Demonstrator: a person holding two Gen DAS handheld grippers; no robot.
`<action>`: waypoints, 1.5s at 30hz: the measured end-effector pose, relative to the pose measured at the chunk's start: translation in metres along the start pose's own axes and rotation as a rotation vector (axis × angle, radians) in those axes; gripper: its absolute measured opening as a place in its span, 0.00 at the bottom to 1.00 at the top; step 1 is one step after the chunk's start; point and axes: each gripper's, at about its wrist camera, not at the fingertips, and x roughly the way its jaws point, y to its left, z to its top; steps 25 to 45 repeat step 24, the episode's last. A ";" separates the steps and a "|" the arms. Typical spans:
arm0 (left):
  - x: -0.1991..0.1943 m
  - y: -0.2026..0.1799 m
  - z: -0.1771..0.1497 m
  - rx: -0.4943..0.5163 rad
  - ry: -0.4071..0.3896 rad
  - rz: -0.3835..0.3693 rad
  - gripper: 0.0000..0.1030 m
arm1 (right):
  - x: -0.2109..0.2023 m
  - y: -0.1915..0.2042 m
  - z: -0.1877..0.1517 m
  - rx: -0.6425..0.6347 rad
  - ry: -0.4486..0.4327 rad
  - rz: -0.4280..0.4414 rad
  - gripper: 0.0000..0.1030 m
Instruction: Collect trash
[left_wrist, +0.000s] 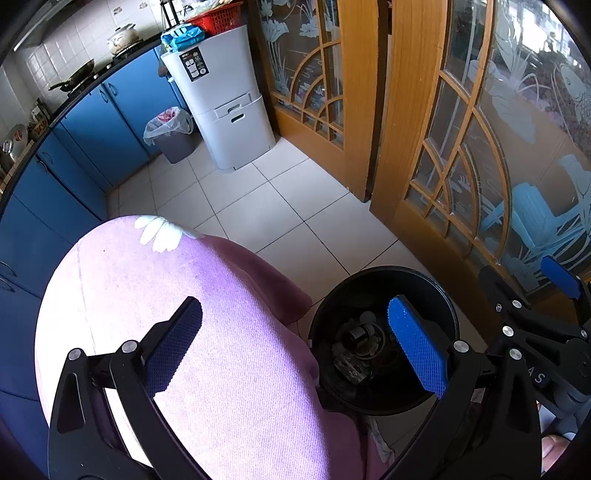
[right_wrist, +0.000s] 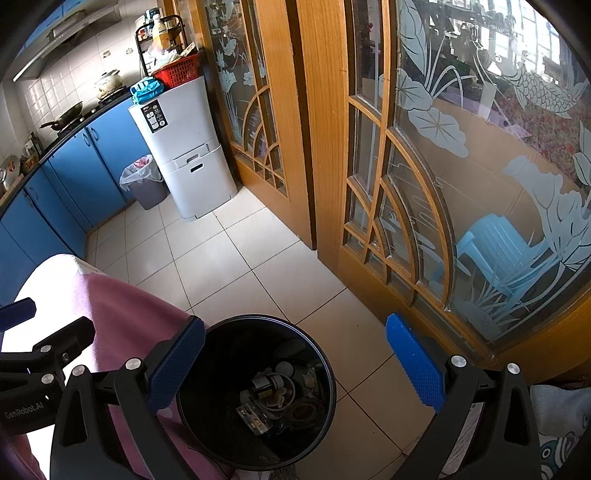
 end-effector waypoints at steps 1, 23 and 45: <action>0.000 0.000 0.001 0.000 0.000 0.000 0.96 | 0.001 0.000 0.000 -0.001 0.001 0.000 0.93; -0.004 0.001 0.000 -0.001 -0.005 -0.007 0.96 | 0.000 0.000 0.000 0.000 0.001 0.003 0.93; -0.004 0.001 0.000 -0.001 -0.005 -0.009 0.96 | 0.000 0.001 0.000 0.000 0.001 0.004 0.93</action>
